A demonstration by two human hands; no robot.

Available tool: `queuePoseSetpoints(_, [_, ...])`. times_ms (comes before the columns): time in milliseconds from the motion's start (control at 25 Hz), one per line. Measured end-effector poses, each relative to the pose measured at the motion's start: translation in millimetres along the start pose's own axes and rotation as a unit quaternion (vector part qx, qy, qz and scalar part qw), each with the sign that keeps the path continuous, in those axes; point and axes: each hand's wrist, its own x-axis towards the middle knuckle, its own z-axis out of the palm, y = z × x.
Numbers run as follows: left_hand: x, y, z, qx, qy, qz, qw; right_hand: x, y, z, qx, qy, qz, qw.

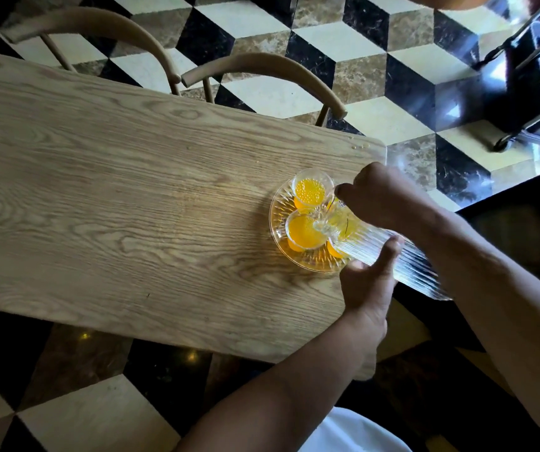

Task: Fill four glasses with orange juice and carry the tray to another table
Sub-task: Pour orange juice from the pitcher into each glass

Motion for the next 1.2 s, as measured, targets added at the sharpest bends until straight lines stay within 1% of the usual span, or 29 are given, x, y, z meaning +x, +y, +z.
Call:
queuePoseSetpoints(80, [-4, -8, -7, 0.056, 0.012, 0.024, 0.998, -14, 10, -2, 0.039, 0.016, 0.007, 0.999])
queuePoseSetpoints(200, [-18, -16, -17, 0.088, 0.009, 0.07, 0.994, -35, 28, -1, 0.14, 0.011, 0.028, 0.99])
queuePoseSetpoints(280, [-28, -20, -24, 0.11, 0.013, 0.107, 0.988, -49, 39, 2, 0.188, 0.007, 0.028, 0.982])
queuePoseSetpoints(440, [-39, -36, -40, 0.182, 0.041, 0.18, 0.966, -87, 54, 6, 0.236, 0.013, 0.005, 0.972])
queuePoseSetpoints(600, [-45, -52, -62, 0.23, 0.059, 0.24, 0.941, -115, 61, 20, 0.303, 0.017, -0.033, 0.952])
queuePoseSetpoints(680, [-52, -52, -77, 0.235, 0.066, 0.251, 0.937, -125, 58, 26, 0.326, 0.023, -0.061, 0.943])
queuePoseSetpoints(760, [-62, -49, -89, 0.214, 0.062, 0.26, 0.94, -134, 51, 30, 0.346, 0.031, -0.078, 0.935])
queuePoseSetpoints(840, [-67, -48, -104, 0.203, 0.054, 0.26, 0.942, -143, 40, 34, 0.369, 0.022, -0.083, 0.925])
queuePoseSetpoints(920, [-70, -42, -120, 0.203, 0.054, 0.275, 0.938, -148, 27, 40, 0.4, 0.004, -0.087, 0.912])
queuePoseSetpoints(1120, [-65, -6, -167, 0.213, 0.04, 0.31, 0.926, -153, -12, 60, 0.43, -0.006, -0.124, 0.894])
queuePoseSetpoints(1200, [-58, 18, -189, 0.225, 0.018, 0.292, 0.929, -150, -29, 65, 0.457, -0.018, -0.122, 0.881])
